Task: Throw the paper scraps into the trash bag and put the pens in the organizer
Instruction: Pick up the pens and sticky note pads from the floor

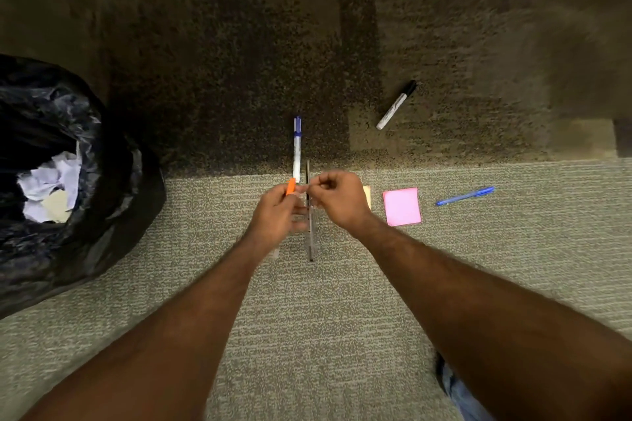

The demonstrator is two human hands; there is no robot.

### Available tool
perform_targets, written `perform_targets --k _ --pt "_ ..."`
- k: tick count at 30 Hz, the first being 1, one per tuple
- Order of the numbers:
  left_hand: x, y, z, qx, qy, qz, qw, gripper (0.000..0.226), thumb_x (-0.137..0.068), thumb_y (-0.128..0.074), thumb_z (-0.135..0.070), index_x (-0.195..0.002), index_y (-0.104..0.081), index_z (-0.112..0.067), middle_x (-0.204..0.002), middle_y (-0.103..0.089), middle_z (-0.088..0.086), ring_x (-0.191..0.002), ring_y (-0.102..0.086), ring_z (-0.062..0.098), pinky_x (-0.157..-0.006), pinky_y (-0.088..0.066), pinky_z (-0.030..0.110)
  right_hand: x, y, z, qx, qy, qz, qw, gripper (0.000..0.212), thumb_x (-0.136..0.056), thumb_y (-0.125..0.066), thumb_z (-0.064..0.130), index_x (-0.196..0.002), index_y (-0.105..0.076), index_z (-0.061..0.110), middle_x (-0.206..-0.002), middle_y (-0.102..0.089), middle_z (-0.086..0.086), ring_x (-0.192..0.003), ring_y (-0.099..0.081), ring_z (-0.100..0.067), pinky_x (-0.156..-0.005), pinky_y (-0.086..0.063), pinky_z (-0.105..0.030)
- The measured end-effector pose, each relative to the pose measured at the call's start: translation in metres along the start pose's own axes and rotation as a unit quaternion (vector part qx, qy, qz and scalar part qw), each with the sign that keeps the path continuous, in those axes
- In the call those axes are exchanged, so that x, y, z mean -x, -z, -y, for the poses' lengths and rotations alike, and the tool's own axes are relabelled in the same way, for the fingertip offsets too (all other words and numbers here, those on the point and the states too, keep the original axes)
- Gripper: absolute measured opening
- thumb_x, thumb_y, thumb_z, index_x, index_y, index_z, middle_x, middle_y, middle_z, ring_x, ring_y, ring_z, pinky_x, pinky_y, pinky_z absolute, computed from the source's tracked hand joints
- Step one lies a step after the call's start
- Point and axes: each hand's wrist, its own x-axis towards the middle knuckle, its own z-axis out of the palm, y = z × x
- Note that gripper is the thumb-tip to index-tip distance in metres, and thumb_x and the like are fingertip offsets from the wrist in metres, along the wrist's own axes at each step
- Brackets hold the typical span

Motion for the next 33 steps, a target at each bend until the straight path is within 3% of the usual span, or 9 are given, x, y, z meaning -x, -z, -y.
perform_targets --k 6,9,14,17,21,23,25,28,33 --pt "-0.016 -0.022 -0.017 0.024 0.001 0.020 1.000 0.027 -0.105 -0.039 -0.013 -0.123 -0.056 -0.004 -0.110 -0.069 0.010 -0.091 -0.070 0.016 -0.069 -0.060 0.026 -0.020 0.009 0.003 -0.029 -0.012 -0.019 0.999 0.015 -0.085 -0.069 0.002 -0.073 -0.068 0.012 -0.067 -0.066 -0.006 -0.057 -0.061 -0.014 -0.055 -0.058 -0.028" --pt "-0.022 -0.033 -0.021 0.053 0.013 0.015 0.998 0.024 -0.104 -0.042 -0.015 -0.122 -0.057 -0.008 -0.105 -0.070 0.003 -0.086 -0.070 0.016 -0.062 -0.057 0.026 -0.022 0.013 -0.005 -0.027 -0.017 -0.040 0.999 0.012 -0.085 -0.070 0.003 -0.078 -0.069 0.013 -0.070 -0.068 0.000 -0.058 -0.063 -0.011 -0.059 -0.060 -0.030" --pt "-0.029 -0.057 -0.027 0.071 0.027 0.022 0.997 0.022 -0.102 -0.046 -0.012 -0.121 -0.056 -0.012 -0.102 -0.070 0.004 -0.081 -0.071 0.015 -0.078 -0.058 0.043 -0.014 0.035 -0.013 -0.039 0.006 -0.068 0.997 0.009 -0.083 -0.074 0.004 -0.092 -0.076 0.005 -0.083 -0.072 0.005 -0.074 -0.068 -0.005 -0.070 -0.057 -0.021" --pt "-0.033 -0.071 -0.032 0.049 0.025 0.024 0.998 0.021 -0.103 -0.043 -0.012 -0.121 -0.053 -0.011 -0.100 -0.070 0.004 -0.084 -0.067 0.018 -0.069 -0.053 0.035 -0.007 0.058 -0.023 -0.027 0.003 -0.108 0.994 0.006 -0.086 -0.072 0.007 -0.091 -0.075 0.008 -0.083 -0.071 0.004 -0.072 -0.065 -0.001 -0.070 -0.053 -0.018" --pt "-0.041 -0.087 -0.041 0.041 0.026 0.030 0.998 0.020 -0.104 -0.039 -0.010 -0.121 -0.050 -0.009 -0.093 -0.068 0.006 -0.082 -0.065 0.018 -0.065 -0.050 0.032 -0.007 0.107 -0.059 0.024 -0.087 -0.202 0.975 0.007 -0.089 -0.066 0.010 -0.090 -0.073 0.013 -0.080 -0.068 0.004 -0.074 -0.064 -0.011 -0.071 -0.053 -0.025" --pt "-0.047 -0.094 -0.044 0.035 0.026 0.034 0.998 0.019 -0.104 -0.038 -0.010 -0.119 -0.049 -0.010 -0.089 -0.065 0.006 -0.080 -0.064 0.017 -0.065 -0.050 0.032 -0.009 0.137 -0.082 0.040 -0.164 -0.267 0.949 0.012 -0.092 -0.062 0.014 -0.093 -0.072 0.010 -0.086 -0.069 -0.004 -0.080 -0.064 -0.022 -0.065 -0.048 -0.023" --pt "-0.053 -0.099 -0.043 0.035 0.026 0.035 0.998 0.017 -0.104 -0.039 -0.010 -0.117 -0.049 -0.011 -0.088 -0.064 0.007 -0.077 -0.064 0.017 -0.066 -0.050 0.033 -0.015 0.163 -0.110 0.040 -0.235 -0.318 0.917 0.020 -0.090 -0.062 0.020 -0.096 -0.072 0.004 -0.094 -0.072 -0.014 -0.089 -0.067 -0.032 -0.071 -0.049 -0.029" --pt "-0.062 -0.100 -0.039 0.031 0.022 0.027 0.999 0.016 -0.104 -0.039 -0.010 -0.115 -0.050 -0.011 -0.089 -0.064 0.009 -0.079 -0.067 0.019 -0.068 -0.051 0.033 -0.026 0.187 -0.143 0.035 -0.330 -0.326 0.885 0.045 -0.085 -0.070 0.040 -0.106 -0.068 0.000 -0.105 -0.072 -0.017 -0.101 -0.069 -0.034 -0.085 -0.056 -0.040" --pt "-0.069 -0.098 -0.035 0.044 0.040 0.031 0.998 0.017 -0.105 -0.037 -0.011 -0.100 -0.052 -0.019 -0.091 -0.065 0.006 -0.084 -0.068 0.019 -0.082 -0.055 0.041 -0.048 0.204 -0.184 0.015 -0.342 -0.314 0.886 0.064 -0.063 -0.076 0.057 -0.099 -0.069 0.004 -0.095 -0.074 -0.015 -0.089 -0.073 -0.034 -0.078 -0.061 -0.048"
